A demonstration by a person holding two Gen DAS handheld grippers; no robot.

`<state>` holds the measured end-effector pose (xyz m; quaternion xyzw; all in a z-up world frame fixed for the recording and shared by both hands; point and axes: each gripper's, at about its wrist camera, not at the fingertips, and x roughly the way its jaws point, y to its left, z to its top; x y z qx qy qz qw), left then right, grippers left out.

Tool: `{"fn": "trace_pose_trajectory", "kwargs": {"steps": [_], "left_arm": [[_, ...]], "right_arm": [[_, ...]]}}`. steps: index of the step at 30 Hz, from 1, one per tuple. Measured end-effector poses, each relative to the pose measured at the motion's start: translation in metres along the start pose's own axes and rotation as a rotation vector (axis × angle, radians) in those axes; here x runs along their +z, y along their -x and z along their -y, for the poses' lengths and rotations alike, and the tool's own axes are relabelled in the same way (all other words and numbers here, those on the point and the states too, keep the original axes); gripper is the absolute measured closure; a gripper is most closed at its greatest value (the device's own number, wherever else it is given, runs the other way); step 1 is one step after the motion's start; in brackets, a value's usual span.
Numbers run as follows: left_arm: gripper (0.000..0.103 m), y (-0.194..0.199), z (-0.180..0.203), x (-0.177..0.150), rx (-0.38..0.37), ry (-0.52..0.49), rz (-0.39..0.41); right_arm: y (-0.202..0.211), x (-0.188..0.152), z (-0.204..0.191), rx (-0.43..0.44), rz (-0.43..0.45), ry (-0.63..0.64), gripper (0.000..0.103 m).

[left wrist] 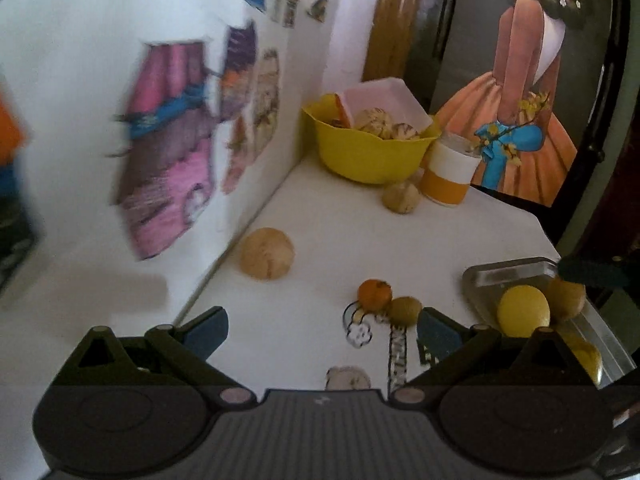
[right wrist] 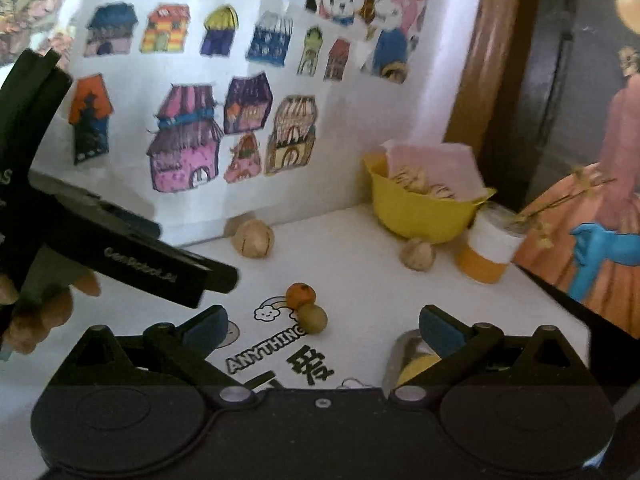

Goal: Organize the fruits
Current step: 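Grasp a mandarin with the left tool while the right tool grasps a small brown fruit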

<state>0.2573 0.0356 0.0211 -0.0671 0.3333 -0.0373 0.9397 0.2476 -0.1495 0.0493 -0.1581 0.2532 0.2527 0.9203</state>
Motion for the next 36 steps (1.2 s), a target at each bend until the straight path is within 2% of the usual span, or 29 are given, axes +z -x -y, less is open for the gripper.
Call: {"fn": "trace_pose_trajectory", "kwargs": {"steps": [9, 14, 16, 20, 27, 34, 36], "left_arm": [[0.002, -0.057, 0.008, 0.010, -0.032, 0.014, -0.053], [0.013, -0.070, 0.009, 0.012, -0.046, 0.024, -0.075], [0.020, -0.073, 0.011, 0.011, -0.049, 0.018, -0.078], [0.026, -0.078, 0.011, 0.013, -0.057, 0.021, -0.083], [0.048, -0.080, 0.012, 0.015, -0.095, 0.041, -0.095], [0.073, -0.080, 0.014, 0.016, -0.139, 0.057, -0.106], [0.076, -0.079, 0.017, 0.016, -0.140, 0.046, -0.102]], "right_arm": [[-0.052, -0.008, 0.019, 0.079, -0.086, -0.074, 0.015], [-0.071, -0.005, 0.014, 0.104, -0.111, -0.044, 0.027], [-0.077, -0.004, 0.013, 0.112, -0.112, -0.047, 0.032], [-0.087, -0.002, 0.014, 0.127, -0.119, -0.069, 0.043], [-0.097, -0.004, 0.015, 0.136, -0.147, -0.106, 0.060], [-0.102, -0.007, 0.016, 0.142, -0.162, -0.136, 0.069], [-0.102, -0.007, 0.016, 0.137, -0.159, -0.136, 0.074]]}}
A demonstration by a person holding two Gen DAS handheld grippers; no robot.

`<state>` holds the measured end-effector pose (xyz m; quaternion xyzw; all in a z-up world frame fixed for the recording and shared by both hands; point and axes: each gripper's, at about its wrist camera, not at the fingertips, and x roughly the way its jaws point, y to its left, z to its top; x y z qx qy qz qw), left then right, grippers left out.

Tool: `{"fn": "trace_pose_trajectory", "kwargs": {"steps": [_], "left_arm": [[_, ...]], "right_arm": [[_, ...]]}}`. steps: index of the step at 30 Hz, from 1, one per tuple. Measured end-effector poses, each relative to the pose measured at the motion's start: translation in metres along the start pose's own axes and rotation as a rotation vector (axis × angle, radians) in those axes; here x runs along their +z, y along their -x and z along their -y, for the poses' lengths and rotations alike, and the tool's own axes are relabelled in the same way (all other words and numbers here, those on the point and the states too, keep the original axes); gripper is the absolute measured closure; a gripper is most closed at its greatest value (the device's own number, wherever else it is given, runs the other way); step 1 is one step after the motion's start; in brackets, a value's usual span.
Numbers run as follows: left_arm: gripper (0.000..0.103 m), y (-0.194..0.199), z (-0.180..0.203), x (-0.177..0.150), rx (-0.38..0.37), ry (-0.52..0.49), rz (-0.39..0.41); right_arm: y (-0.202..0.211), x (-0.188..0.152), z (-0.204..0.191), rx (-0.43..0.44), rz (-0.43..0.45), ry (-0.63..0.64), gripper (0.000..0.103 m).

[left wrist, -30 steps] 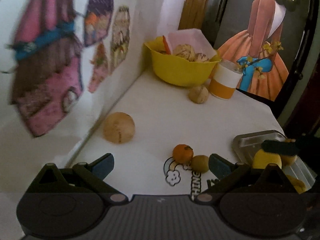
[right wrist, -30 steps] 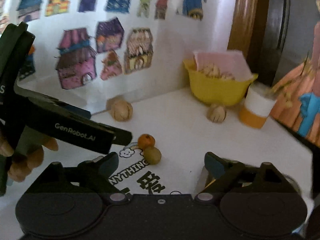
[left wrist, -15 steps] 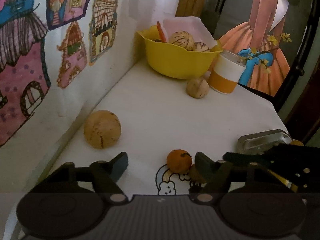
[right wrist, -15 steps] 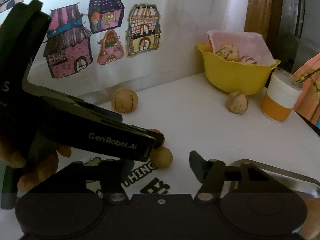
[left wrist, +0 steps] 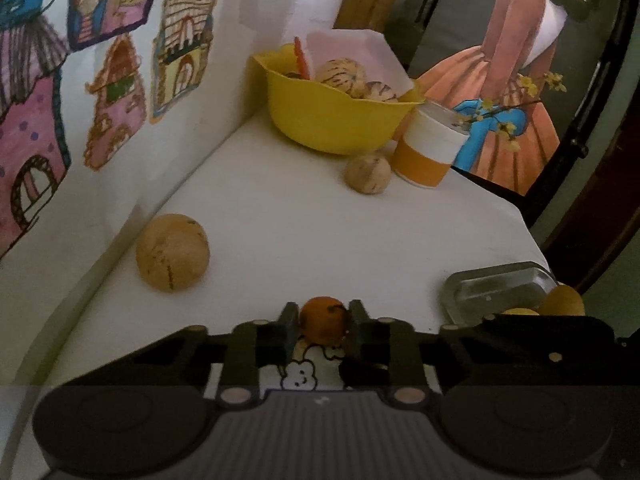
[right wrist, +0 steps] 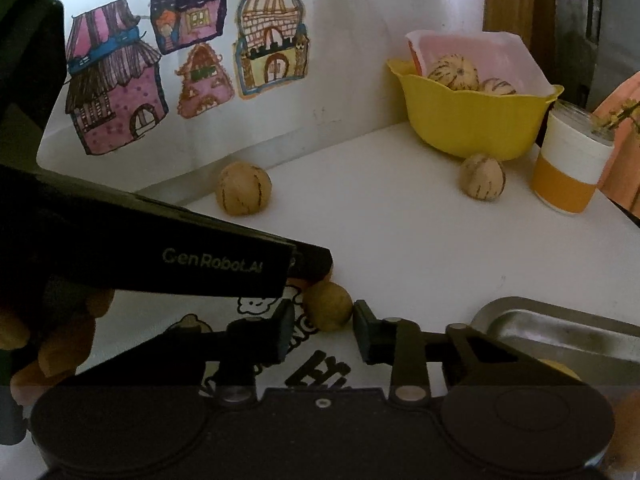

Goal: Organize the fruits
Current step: 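Grasp a mandarin with the left tool while the right tool grasps a small brown fruit, then carry mandarin and small brown fruit into the tray and open both tools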

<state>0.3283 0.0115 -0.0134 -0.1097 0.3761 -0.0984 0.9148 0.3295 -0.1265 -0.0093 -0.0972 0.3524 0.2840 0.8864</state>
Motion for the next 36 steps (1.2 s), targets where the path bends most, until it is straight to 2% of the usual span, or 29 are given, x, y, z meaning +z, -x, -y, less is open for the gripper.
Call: {"fn": "trace_pose_trajectory", "kwargs": {"steps": [14, 23, 28, 30, 33, 36], "left_arm": [[0.078, 0.009, -0.007, -0.003, -0.008, 0.053, -0.018], [0.076, 0.007, 0.001, -0.005, 0.022, -0.006, 0.000], [0.071, 0.001, 0.008, -0.003, 0.038, -0.043, -0.006], [0.071, -0.004, 0.011, -0.005, 0.036, -0.045, -0.029], [0.073, -0.003, 0.017, -0.009, 0.065, -0.084, -0.014], [0.074, 0.001, 0.016, -0.012, 0.065, -0.071, -0.011]], "right_arm": [[0.019, -0.012, -0.003, 0.021, 0.006, -0.025, 0.075], [0.036, -0.022, -0.006, 0.019, 0.017, -0.039, 0.074], [0.042, -0.029, -0.003, 0.016, 0.015, -0.057, 0.074], [0.042, -0.030, -0.002, 0.015, 0.014, -0.062, 0.074], [0.044, -0.032, -0.001, 0.016, 0.015, -0.065, 0.074], [0.048, -0.034, 0.000, 0.016, 0.021, -0.075, 0.074]]}}
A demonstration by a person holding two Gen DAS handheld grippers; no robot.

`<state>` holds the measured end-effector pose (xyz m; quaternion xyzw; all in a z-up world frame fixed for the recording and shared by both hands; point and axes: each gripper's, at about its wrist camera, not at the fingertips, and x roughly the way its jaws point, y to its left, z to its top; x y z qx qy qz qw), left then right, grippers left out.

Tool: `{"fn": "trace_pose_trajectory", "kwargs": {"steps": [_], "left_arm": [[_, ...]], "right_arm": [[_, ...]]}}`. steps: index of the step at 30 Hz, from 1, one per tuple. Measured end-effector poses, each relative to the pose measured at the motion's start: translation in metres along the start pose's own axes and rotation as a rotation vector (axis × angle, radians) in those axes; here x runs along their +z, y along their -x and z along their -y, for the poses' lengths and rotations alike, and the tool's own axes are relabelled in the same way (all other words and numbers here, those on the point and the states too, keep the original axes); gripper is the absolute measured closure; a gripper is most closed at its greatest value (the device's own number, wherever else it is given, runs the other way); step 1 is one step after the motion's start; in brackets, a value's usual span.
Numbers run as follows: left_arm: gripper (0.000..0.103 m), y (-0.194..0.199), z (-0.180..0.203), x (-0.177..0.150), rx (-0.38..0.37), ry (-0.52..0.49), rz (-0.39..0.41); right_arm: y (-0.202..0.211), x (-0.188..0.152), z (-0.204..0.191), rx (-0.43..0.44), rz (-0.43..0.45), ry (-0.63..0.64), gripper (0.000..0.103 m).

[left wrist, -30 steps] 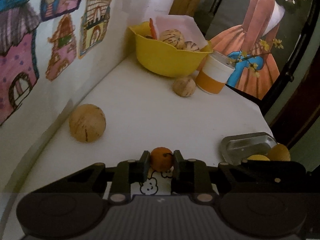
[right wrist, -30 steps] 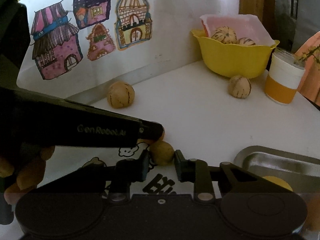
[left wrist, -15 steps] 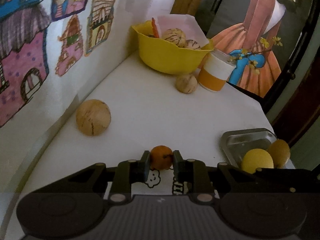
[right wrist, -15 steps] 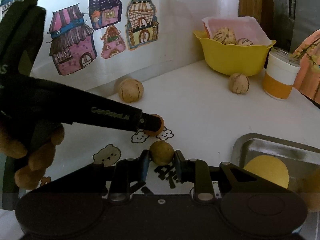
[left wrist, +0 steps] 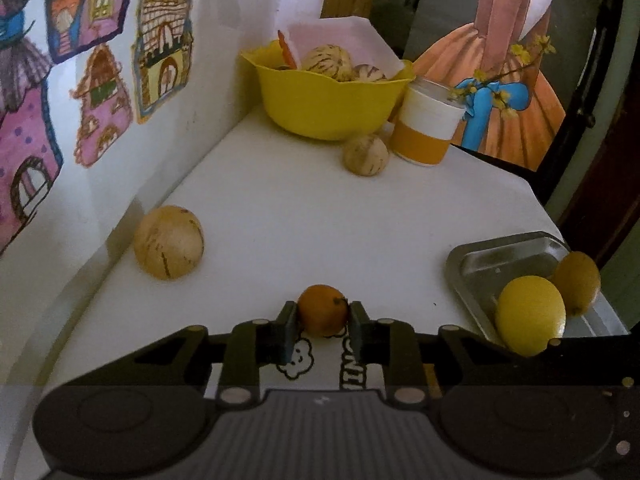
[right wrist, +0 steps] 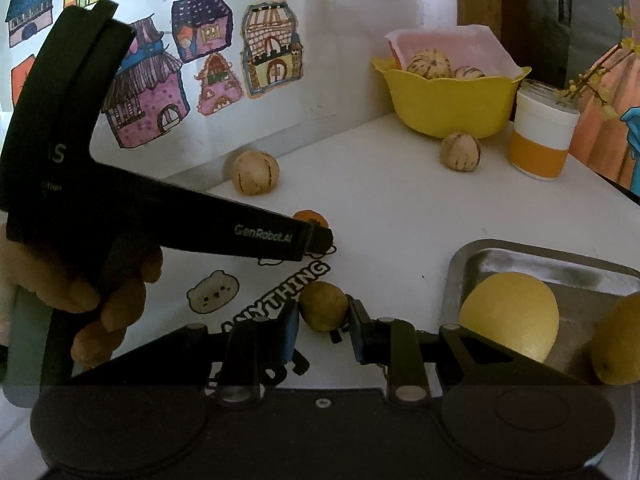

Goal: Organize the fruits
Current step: 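Carry mandarin and small brown fruit into the tray and open both tools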

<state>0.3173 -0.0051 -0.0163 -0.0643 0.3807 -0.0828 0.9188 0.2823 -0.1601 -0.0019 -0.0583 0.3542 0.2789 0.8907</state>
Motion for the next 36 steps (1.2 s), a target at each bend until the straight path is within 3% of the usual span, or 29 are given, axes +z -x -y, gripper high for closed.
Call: {"fn": "trace_pose_trajectory", "kwargs": {"steps": [7, 12, 21, 31, 36], "left_arm": [[0.074, 0.038, 0.016, -0.010, -0.001, -0.048, 0.045], [0.074, 0.072, 0.038, -0.020, -0.048, -0.037, 0.066], [0.074, 0.108, 0.094, -0.042, -0.150, -0.060, 0.108], [0.074, 0.110, 0.152, -0.073, -0.223, -0.127, 0.073], [0.074, 0.107, 0.165, -0.089, -0.235, -0.144, 0.030]], "right_arm": [[0.036, -0.006, 0.000, -0.005, 0.064, -0.039, 0.074], [0.082, -0.018, 0.004, -0.034, 0.153, -0.076, 0.074], [0.164, -0.066, 0.018, -0.216, 0.260, -0.116, 0.074], [0.199, -0.123, 0.028, -0.327, 0.262, -0.143, 0.074], [0.195, -0.143, 0.032, -0.319, 0.232, -0.178, 0.074]]}}
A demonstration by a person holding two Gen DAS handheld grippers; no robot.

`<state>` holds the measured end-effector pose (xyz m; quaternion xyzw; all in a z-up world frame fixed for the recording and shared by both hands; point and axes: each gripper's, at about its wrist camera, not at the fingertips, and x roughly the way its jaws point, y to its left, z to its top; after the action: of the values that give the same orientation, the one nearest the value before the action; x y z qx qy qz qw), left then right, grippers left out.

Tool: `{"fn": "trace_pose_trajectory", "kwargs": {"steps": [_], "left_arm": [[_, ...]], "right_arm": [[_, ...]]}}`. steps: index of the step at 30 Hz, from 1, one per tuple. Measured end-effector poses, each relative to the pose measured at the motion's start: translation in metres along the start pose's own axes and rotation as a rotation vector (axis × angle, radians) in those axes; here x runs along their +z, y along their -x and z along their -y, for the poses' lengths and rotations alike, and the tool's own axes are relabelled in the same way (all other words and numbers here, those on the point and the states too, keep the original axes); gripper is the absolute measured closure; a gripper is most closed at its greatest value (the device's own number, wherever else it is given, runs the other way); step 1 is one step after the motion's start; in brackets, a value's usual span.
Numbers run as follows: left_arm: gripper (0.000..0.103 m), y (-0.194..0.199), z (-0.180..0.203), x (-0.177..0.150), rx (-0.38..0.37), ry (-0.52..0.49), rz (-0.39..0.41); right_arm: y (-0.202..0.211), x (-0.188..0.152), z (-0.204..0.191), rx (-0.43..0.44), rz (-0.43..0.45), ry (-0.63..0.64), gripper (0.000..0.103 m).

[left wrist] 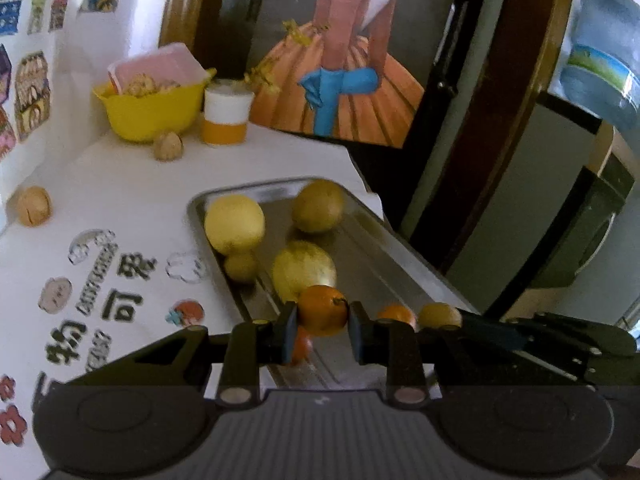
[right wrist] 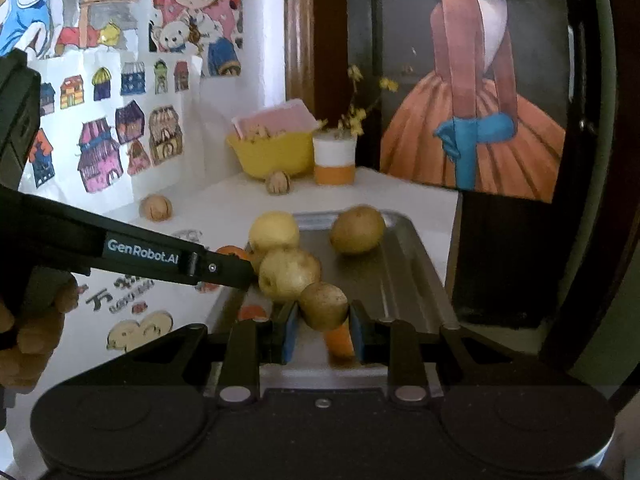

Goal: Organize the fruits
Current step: 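Carry mandarin and small brown fruit into the tray and open both tools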

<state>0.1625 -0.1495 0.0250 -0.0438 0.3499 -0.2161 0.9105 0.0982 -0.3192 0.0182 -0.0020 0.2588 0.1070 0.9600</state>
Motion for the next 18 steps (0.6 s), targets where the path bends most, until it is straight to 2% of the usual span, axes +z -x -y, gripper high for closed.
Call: {"fn": "trace_pose_trajectory", "kwargs": {"steps": [10, 18], "left_arm": [[0.074, -0.014, 0.010, -0.022, 0.023, -0.003, -0.083], [0.073, -0.015, 0.010, -0.027, 0.034, 0.001, -0.106]], "right_arm": [[-0.008, -0.017, 0.004, 0.007, -0.046, -0.020, 0.073], [-0.010, -0.020, 0.002, 0.009, -0.052, -0.018, 0.072]]}}
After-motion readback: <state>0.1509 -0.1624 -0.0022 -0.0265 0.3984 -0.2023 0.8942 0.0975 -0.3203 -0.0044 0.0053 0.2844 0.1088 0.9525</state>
